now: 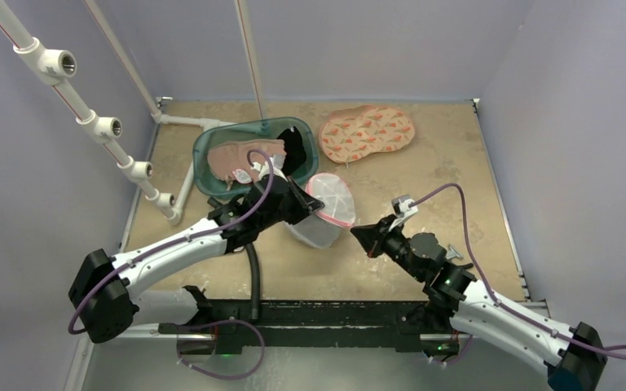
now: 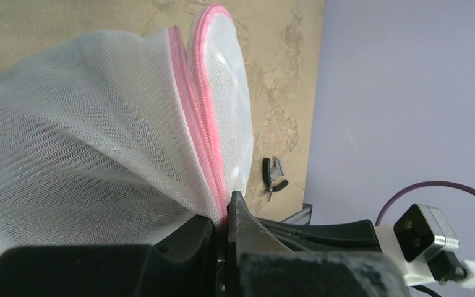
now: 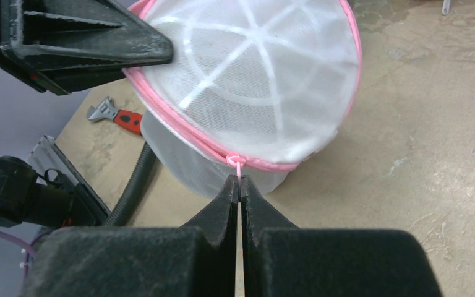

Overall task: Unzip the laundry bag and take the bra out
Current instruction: Unzip the laundry bag at the center of the board, then place the laundry bag at the center of the board.

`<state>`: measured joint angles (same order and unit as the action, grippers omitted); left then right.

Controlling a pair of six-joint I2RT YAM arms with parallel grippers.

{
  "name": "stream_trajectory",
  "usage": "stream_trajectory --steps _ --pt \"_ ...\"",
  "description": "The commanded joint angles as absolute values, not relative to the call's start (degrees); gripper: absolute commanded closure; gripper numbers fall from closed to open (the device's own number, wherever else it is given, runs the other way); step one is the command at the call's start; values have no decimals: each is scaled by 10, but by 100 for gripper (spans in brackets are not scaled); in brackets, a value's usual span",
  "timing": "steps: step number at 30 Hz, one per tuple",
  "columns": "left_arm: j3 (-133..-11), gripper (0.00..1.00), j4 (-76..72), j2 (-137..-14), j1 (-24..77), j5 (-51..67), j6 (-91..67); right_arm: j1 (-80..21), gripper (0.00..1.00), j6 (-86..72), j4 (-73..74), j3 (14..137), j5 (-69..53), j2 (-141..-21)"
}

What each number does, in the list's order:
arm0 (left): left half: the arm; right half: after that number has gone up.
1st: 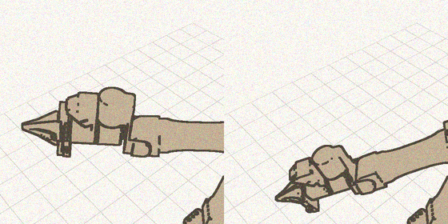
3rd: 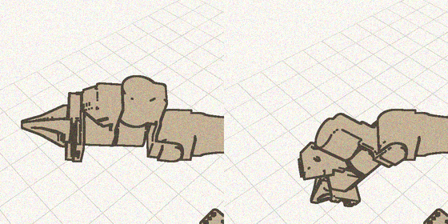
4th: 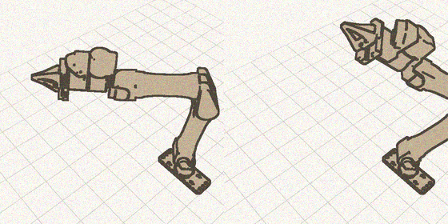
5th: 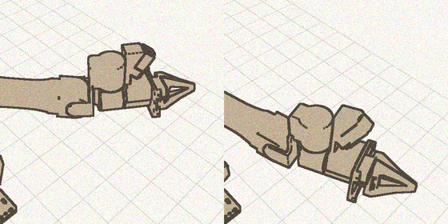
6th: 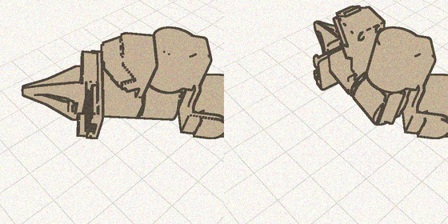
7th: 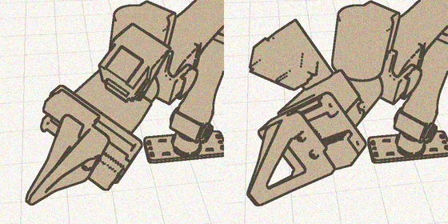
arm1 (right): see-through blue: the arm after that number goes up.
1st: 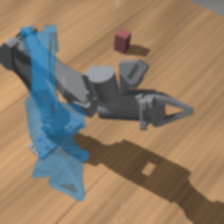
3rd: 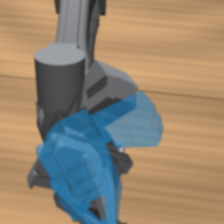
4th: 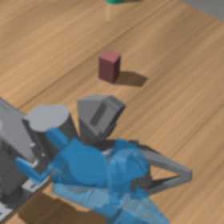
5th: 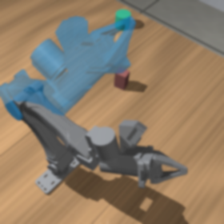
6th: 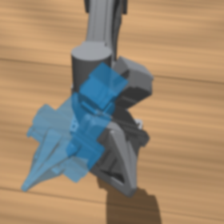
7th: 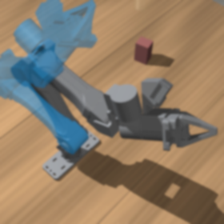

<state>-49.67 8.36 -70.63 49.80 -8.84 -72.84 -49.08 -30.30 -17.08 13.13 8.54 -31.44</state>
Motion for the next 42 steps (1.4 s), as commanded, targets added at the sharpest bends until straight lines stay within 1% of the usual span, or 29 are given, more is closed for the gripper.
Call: stream_trajectory --steps 1,7,12,19,32,33,36,37,38,39,40,41,42 --pt "-470 100 27 -665 466 -25 -693 -488 100 -321 -185 138 131 -330" --pt "-466 100 15 -645 445 31 -665 -489 100 -346 -182 129 138 -344" --pt "-470 100 12 -635 437 60 -650 -488 100 -354 -184 125 169 -340" --pt "-473 100 18 -626 435 77 -638 -488 100 -361 -191 114 203 -346" --pt "-466 100 8 -617 435 99 -622 -489 100 -367 -170 123 215 -345" --pt "-461 100 -13 -617 435 102 -617 -488 95 -364 -164 130 214 -342" --pt "-434 100 -71 -614 435 109 -602 -488 57 -346 -142 159 192 -324" --pt "-423 100 -99 -615 435 113 -604 -488 48 -345 -131 173 187 -320" --pt "-412 100 -131 -617 434 123 -607 -489 41 -349 -110 191 179 -320" --pt "-407 100 -172 -623 435 139 -608 -488 37 -353 -79 213 171 -323" --pt "-409 100 -205 -631 435 152 -606 -488 21 -353 -50 237 170 -326" --pt "-419 100 -221 -640 435 159 -601 -489 11 -349 -29 260 172 -330" --pt "-432 100 -223 -648 435 162 -591 -488 8 -344 -11 281 171 -330"
